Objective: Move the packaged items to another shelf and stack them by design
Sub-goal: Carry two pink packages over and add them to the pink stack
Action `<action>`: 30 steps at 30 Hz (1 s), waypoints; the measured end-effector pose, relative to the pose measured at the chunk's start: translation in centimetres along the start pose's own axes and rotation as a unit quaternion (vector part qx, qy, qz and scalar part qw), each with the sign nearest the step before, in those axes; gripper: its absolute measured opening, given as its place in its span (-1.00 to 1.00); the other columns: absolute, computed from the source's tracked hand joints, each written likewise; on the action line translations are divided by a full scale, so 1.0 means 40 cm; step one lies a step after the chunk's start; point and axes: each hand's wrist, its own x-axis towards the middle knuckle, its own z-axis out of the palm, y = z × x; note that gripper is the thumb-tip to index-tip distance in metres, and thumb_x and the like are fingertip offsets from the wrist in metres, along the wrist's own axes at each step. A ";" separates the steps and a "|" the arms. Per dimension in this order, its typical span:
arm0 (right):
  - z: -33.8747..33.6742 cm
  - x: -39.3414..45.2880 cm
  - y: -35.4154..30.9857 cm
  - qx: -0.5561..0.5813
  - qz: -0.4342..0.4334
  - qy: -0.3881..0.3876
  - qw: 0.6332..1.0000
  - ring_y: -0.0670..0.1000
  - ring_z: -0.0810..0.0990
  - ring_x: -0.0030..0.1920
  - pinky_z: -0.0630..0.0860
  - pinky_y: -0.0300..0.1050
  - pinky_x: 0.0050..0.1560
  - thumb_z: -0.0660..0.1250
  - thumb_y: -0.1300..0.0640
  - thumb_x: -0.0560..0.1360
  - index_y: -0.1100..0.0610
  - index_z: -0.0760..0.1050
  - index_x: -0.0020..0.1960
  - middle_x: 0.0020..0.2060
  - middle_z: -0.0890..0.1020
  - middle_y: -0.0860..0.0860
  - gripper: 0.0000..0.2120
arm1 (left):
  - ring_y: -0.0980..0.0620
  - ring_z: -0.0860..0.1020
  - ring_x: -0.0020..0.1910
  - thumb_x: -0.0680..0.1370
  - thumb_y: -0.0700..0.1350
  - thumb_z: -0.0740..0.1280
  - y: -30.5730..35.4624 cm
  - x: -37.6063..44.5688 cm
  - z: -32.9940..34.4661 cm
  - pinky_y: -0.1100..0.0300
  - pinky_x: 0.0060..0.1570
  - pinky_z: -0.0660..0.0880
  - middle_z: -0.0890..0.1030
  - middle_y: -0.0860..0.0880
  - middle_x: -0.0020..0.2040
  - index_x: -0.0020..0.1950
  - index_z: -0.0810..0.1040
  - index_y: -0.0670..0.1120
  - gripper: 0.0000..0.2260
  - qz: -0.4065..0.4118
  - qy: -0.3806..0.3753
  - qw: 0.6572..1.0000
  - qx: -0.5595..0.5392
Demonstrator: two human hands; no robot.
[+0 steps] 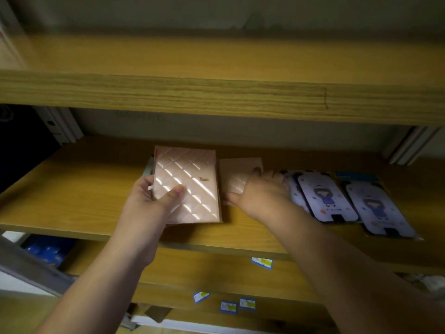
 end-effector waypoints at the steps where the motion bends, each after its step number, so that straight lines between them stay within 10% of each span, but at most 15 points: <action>1: -0.008 0.006 0.006 0.036 0.002 -0.012 0.999 0.28 0.34 0.38 0.35 0.07 0.33 0.37 -0.48 0.29 0.19 0.17 0.55 0.44 0.35 0.26 0.09 | -0.04 0.72 -0.14 0.52 -0.17 0.47 -0.001 0.002 -0.001 0.17 -0.32 0.60 0.73 -0.10 0.00 0.23 0.50 -0.07 -0.68 -0.002 0.003 1.000 -0.002; 12: -0.041 0.005 0.043 0.114 0.018 -0.061 0.991 0.30 0.04 0.56 0.18 0.15 0.50 0.62 -0.28 0.17 0.08 -0.05 0.64 0.60 0.06 0.23 0.30 | -0.04 0.71 -0.10 0.51 -0.15 0.48 -0.017 0.013 -0.012 0.09 -0.27 0.58 0.72 -0.09 0.02 0.26 0.49 -0.04 -0.65 -0.013 0.010 0.999 -0.037; 20: -0.034 0.004 0.099 0.392 0.047 -0.051 0.917 0.05 0.63 -0.03 0.58 -0.07 -0.06 0.63 0.08 0.33 0.15 0.53 0.07 0.06 0.66 0.10 -0.58 | -0.07 0.72 -0.11 0.53 -0.18 0.46 -0.038 0.023 0.009 0.09 -0.27 0.59 0.73 -0.09 -0.02 0.16 0.52 -0.03 -0.75 -0.024 -0.001 0.998 -0.060; 23: -0.030 -0.002 0.117 0.485 0.033 -0.049 0.873 0.17 0.68 0.03 0.60 0.07 0.08 0.50 0.21 0.47 0.11 0.61 0.00 0.03 0.71 0.19 -0.87 | -0.02 0.72 -0.17 0.54 -0.21 0.44 -0.039 0.020 0.017 0.15 -0.34 0.60 0.74 -0.06 -0.08 0.13 0.52 -0.03 -0.79 -0.022 -0.004 0.997 -0.068; 30: -0.057 -0.052 0.184 0.619 0.036 -0.008 0.784 0.13 0.69 0.00 0.60 0.04 -0.01 0.40 0.16 0.55 0.08 0.59 0.18 -0.03 0.72 0.09 -0.79 | -0.03 0.72 -0.14 0.55 -0.17 0.43 -0.018 -0.021 0.037 0.06 -0.19 0.59 0.75 -0.07 -0.03 0.13 0.53 0.00 -0.80 -0.027 -0.002 0.998 -0.061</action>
